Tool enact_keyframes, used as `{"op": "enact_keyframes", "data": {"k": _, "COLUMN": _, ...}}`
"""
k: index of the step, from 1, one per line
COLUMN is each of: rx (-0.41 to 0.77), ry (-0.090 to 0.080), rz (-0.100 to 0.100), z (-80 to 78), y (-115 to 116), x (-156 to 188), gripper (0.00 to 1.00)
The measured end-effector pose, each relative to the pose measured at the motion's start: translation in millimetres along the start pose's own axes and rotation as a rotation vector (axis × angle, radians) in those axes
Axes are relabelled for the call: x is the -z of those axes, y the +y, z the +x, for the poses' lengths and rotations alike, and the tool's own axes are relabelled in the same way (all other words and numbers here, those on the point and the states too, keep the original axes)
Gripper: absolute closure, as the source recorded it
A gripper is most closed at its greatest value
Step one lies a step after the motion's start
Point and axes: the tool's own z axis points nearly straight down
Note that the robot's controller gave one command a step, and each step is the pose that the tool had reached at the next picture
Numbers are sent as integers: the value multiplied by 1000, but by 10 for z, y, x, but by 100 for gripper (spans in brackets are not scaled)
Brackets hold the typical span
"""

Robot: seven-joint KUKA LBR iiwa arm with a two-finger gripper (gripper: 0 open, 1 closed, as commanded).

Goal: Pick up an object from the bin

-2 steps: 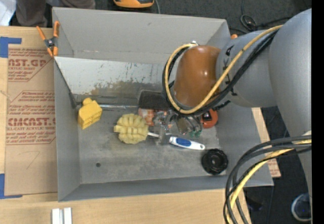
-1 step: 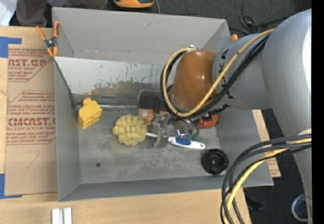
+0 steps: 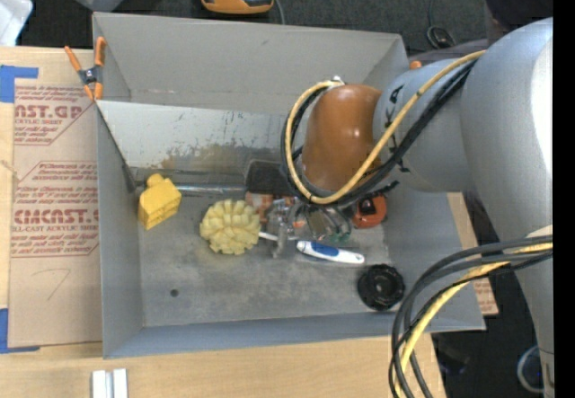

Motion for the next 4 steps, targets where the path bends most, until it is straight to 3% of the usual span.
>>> {"op": "enact_keyframes", "data": {"k": 2, "rx": -7, "ry": -1, "rz": -1, "z": -18, "y": -26, "x": -13, "gripper": 100}}
{"op": "enact_keyframes", "data": {"k": 3, "rx": 417, "ry": 0, "rz": -1, "z": 432, "y": -146, "x": 63, "gripper": 100}}
{"op": "enact_keyframes", "data": {"k": 4, "rx": 167, "ry": -4, "rz": -2, "z": 195, "y": -74, "x": -2, "gripper": 100}}
